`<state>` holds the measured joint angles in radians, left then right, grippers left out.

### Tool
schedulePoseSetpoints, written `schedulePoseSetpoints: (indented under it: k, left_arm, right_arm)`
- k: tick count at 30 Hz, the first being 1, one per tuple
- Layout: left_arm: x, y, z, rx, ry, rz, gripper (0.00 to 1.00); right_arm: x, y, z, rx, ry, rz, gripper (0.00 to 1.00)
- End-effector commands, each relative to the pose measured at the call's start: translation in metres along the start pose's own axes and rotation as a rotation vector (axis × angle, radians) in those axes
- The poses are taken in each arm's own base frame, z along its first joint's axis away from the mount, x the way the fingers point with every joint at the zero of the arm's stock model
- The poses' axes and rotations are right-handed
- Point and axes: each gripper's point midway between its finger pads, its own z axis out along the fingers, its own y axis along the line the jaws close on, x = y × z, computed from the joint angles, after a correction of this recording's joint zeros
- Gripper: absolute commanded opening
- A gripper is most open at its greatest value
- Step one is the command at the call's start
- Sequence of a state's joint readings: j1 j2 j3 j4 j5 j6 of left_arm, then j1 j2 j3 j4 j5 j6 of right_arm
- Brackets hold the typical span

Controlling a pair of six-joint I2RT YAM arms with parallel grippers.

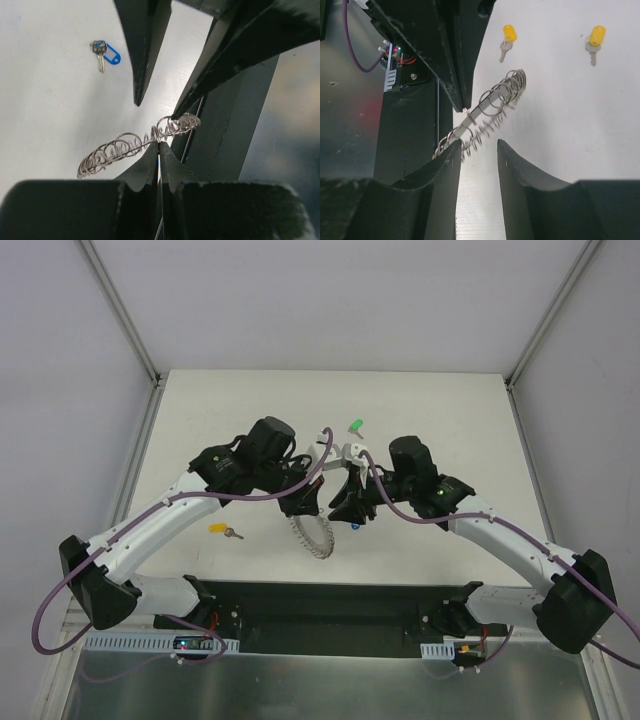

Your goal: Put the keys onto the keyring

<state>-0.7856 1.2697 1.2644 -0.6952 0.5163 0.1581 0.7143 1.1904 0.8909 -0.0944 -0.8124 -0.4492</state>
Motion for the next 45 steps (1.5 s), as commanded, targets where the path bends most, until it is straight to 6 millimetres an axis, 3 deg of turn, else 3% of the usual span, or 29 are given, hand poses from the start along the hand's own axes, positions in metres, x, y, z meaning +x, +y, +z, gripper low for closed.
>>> schedulePoseSetpoints:
  k: [1,18,33,45]
  left_arm:
    - [-0.022,-0.017,-0.015,0.067,-0.038,0.078,0.0]
    - [-0.032,-0.021,-0.019,0.092,-0.027,0.089,0.0]
    - [-0.019,-0.017,-0.013,0.085,0.011,0.088,0.0]
    - [-0.032,-0.025,-0.019,0.119,-0.034,0.119,0.0]
  right_arm:
    - [-0.037,0.006,0.006,-0.076,-0.085,-0.126,0.38]
    - [-0.06,0.022,0.003,-0.154,-0.143,-0.174,0.34]
    - [-0.067,0.018,-0.009,-0.106,-0.172,-0.174,0.33]
    - [-0.079,0.033,-0.019,-0.147,-0.201,-0.201,0.34]
